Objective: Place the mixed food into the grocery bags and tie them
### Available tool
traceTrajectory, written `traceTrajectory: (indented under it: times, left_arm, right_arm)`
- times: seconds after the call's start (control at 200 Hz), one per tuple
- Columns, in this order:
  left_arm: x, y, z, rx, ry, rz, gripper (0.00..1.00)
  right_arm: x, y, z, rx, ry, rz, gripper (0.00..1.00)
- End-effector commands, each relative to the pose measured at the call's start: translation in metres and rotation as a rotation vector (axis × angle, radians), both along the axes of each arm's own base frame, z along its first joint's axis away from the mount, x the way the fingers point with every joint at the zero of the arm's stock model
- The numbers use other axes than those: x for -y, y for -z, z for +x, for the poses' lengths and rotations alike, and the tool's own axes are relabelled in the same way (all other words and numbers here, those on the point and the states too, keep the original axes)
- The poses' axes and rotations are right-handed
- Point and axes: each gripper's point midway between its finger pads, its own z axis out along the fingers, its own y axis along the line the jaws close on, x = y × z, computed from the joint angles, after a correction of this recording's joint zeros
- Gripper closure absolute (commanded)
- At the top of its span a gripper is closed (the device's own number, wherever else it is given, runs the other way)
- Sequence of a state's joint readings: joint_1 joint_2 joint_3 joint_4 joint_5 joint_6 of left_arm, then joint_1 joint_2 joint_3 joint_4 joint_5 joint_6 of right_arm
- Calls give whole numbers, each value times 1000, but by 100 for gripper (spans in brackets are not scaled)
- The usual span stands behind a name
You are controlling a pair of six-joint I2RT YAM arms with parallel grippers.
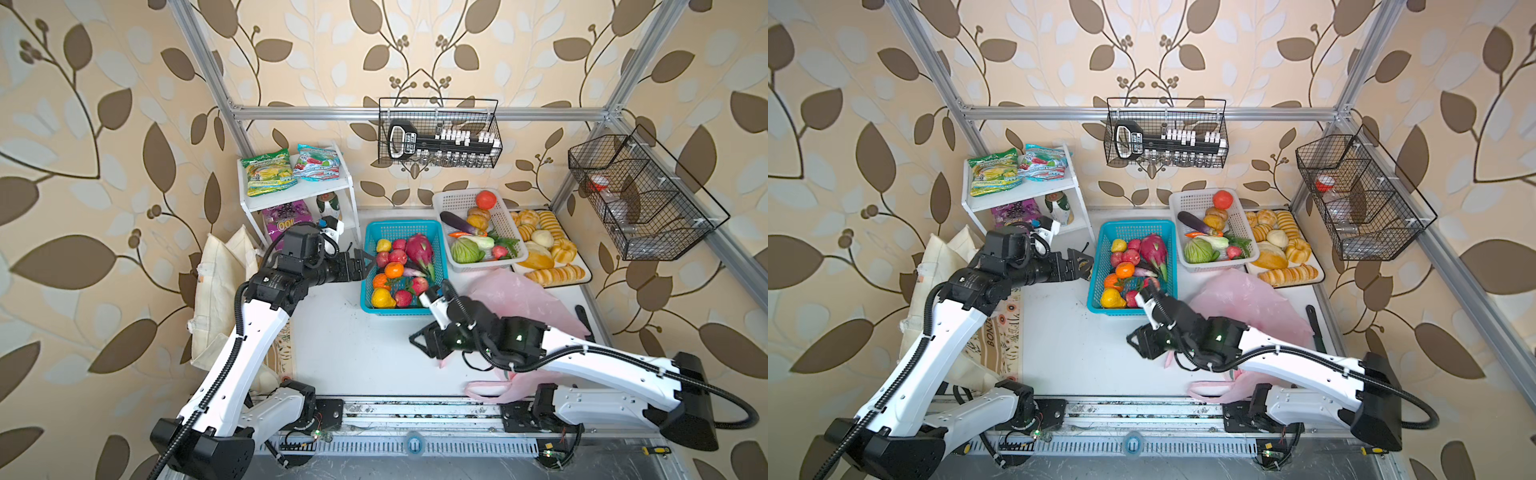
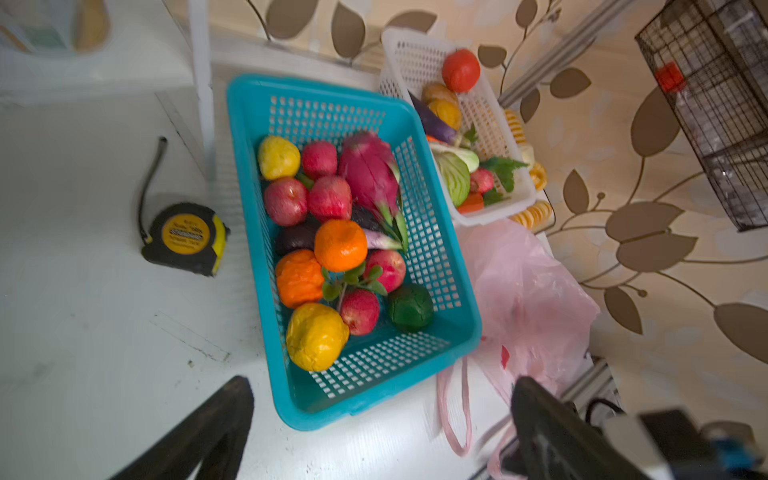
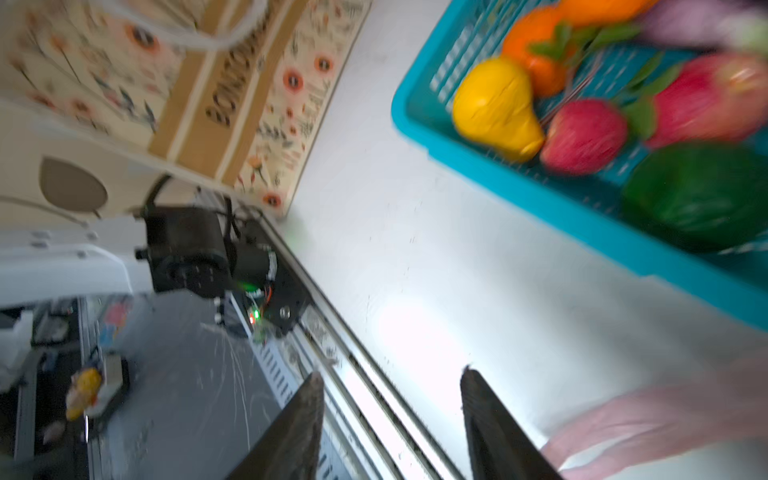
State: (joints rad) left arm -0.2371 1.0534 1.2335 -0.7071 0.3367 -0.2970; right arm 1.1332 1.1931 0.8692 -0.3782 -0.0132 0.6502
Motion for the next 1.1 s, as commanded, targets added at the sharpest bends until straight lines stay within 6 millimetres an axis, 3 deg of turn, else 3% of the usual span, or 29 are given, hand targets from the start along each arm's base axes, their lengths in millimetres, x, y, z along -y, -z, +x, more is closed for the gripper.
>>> traceTrajectory:
  times: [0.0, 0.08, 0.19, 0.3, 0.385, 0.49, 0.655, 0.935, 1.095]
  left_arm:
    - [-34, -35, -9, 103, -143, 116, 1]
    - [-69, -55, -14, 165, -303, 202, 1]
    - [-122, -75, -27, 233, -550, 343, 1]
    - [-158, -86, -39, 248, -707, 474, 1]
    - [-169, -79, -42, 202, -743, 554, 1]
    - [-186, -56, -41, 76, -795, 605, 1]
    - [-218, -23, -34, -107, -858, 481, 1]
    - [-250, -47, -33, -95, -1012, 517, 1]
    - [-274, -61, -47, -88, -1176, 541, 1]
  right_arm:
    - [2, 34, 8, -9, 77, -107, 48]
    - [4, 49, 28, 0, 173, -145, 49]
    - [2, 56, 63, 32, 285, -120, 49]
    - [6, 60, 98, 94, 370, -162, 49]
    - [6, 63, 120, 107, 397, -184, 49]
    - [1, 69, 143, 97, 397, -186, 49]
    - [-8, 78, 172, 85, 403, -185, 49]
    - [-36, 72, 204, 37, 373, -114, 48]
    - [-32, 85, 227, 44, 405, -182, 47]
